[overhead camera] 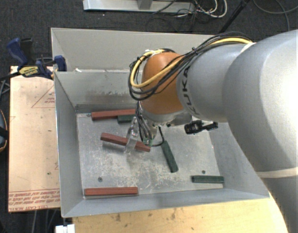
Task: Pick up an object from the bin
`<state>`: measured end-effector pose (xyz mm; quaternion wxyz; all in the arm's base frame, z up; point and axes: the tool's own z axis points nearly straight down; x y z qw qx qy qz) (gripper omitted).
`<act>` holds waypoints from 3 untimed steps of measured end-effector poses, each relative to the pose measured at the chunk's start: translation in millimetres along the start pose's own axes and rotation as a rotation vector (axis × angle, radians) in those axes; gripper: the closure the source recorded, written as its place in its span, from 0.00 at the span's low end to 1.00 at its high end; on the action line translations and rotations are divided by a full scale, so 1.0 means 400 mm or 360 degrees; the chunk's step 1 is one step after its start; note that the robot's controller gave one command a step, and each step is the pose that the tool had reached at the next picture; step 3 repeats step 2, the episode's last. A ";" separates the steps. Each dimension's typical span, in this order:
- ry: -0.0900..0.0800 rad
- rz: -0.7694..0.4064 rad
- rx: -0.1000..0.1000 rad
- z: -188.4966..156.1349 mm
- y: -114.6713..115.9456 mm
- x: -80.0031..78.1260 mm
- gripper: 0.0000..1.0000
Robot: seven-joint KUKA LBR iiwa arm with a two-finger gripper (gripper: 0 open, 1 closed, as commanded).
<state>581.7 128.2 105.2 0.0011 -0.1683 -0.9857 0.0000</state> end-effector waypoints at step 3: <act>-0.0001 -0.0001 -0.0001 -0.108 0.001 0.000 1.00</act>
Offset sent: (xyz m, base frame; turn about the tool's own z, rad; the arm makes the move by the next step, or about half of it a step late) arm 0.0001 0.0001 0.0348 0.0000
